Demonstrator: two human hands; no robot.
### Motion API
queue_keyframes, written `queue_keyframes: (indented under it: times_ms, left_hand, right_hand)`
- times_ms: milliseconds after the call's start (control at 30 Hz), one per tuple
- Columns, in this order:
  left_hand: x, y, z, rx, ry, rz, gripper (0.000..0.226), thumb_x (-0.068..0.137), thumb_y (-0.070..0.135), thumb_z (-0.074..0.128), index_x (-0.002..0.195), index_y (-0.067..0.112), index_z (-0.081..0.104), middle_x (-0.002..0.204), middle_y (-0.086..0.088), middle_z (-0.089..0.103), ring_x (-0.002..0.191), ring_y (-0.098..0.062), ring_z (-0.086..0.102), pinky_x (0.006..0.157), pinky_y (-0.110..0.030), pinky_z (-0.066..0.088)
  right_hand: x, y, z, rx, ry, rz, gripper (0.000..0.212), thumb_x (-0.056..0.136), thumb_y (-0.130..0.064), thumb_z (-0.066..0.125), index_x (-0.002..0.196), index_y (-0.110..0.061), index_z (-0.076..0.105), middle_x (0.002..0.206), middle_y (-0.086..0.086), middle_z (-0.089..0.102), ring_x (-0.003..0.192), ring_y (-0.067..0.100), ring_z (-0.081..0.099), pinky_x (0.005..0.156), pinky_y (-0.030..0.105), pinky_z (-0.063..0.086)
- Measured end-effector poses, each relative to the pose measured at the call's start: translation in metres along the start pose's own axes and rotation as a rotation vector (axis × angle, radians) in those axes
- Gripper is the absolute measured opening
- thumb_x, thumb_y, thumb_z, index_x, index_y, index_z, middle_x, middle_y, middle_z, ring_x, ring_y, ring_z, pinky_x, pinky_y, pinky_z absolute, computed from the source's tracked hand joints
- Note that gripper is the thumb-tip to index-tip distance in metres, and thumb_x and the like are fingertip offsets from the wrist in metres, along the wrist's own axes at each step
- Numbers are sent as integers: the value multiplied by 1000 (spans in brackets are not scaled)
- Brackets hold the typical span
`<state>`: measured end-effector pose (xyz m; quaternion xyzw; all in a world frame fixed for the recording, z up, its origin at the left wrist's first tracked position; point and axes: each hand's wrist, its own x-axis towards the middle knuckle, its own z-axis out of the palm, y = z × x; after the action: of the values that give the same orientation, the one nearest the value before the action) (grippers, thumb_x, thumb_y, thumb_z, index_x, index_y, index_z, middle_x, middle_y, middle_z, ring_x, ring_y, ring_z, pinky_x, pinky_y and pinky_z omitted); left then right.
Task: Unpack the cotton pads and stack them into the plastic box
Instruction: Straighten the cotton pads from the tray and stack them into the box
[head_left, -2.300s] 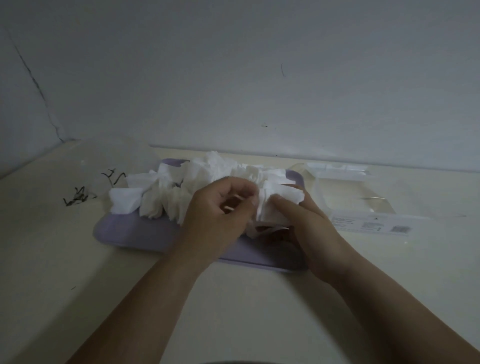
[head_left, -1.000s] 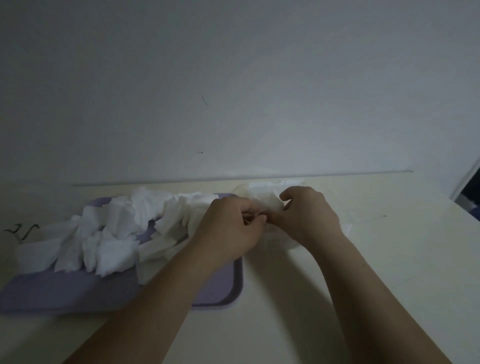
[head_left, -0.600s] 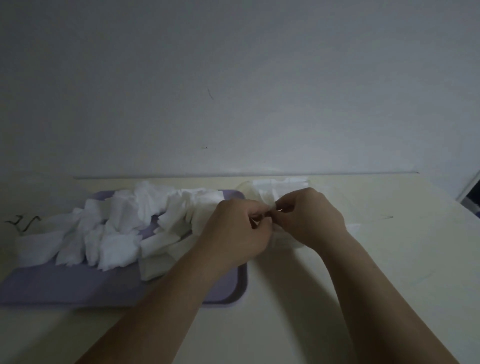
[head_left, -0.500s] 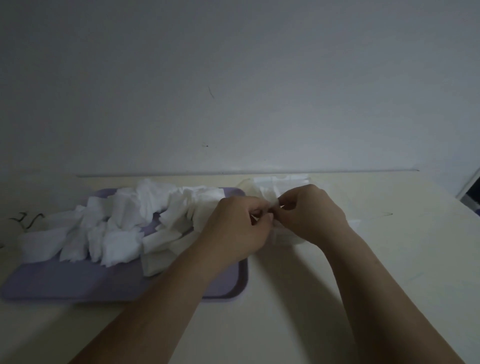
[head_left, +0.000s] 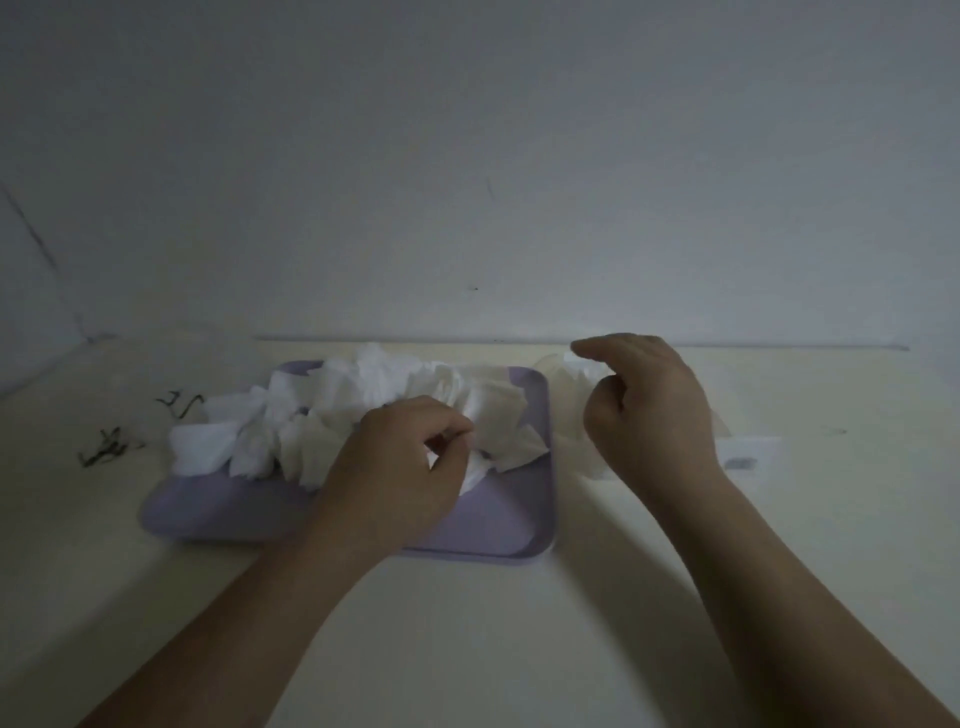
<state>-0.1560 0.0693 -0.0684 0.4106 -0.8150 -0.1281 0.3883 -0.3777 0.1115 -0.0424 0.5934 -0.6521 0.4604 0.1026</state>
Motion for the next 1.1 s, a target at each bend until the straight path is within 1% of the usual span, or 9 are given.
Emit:
queue_keyframes:
  times_ms: [100,200,300,433,533,700,933,1000,1100]
  left_hand:
    - [-11,-24,-19,129,-1,-128,19,85,33,60,85,24,76,78,11,71,69,-7,66,67,-32,56]
    - [-22,-38,-29,195,-132,-188,27,82,40,55,85,22,74,76,5,70,69,-12,66,68,-37,57]
    - [-25,-41,-32,206,-159,-160,23,83,35,56,78,18,70,76,4,65,71,-16,62,68,-37,54]
    - [-3,-32,-20,245,-107,-91,25,90,40,55,78,21,67,76,5,63,75,-19,61,65,-36,50]
    - [8,-23,-3,240,-210,-104,24,90,43,61,73,25,59,70,7,60,75,-20,62,64,-34,48]
    - [9,-28,10,238,-213,-91,40,77,52,64,57,38,33,72,7,45,77,-28,58,65,-29,33]
    - [-3,-34,16,164,-206,-138,36,67,63,60,58,33,42,78,10,50,89,-28,60,87,-42,52]
    - [-4,-36,15,45,-173,-217,29,69,56,63,64,29,51,76,8,59,81,-21,63,75,-41,55]
    - [2,-32,9,-243,-46,-382,18,81,29,75,74,26,59,63,1,64,57,-14,59,53,-33,52]
  right_hand:
    - [-19,-22,24,232,-257,-60,43,83,-12,46,107,-14,82,99,2,80,88,23,72,82,26,52]
    - [-32,-24,44,102,-491,-82,29,90,-12,61,108,-20,82,104,3,79,96,28,72,83,36,58]
    - [-34,-15,53,-20,-436,-151,25,85,-14,61,100,-17,81,109,9,74,100,39,70,72,47,61]
    - [-31,-3,58,-36,-341,-108,43,95,-21,56,135,-9,64,142,15,61,123,43,61,96,52,57]
    - [-28,-5,63,36,-462,-110,49,98,-34,36,129,-6,62,129,15,66,118,43,63,93,49,55]
    - [-26,-1,68,44,-449,-44,46,97,-28,69,141,-13,62,136,13,64,119,38,65,93,47,57]
    - [-27,-11,70,145,-424,27,19,86,-38,77,84,-29,60,85,-9,60,81,14,63,72,33,52]
    - [-26,-11,65,259,-356,125,27,88,-29,81,78,-30,56,69,-12,59,66,0,58,61,13,41]
    - [-22,-11,57,445,-276,262,15,88,-21,81,83,-24,67,68,-19,67,62,-4,60,58,9,43]
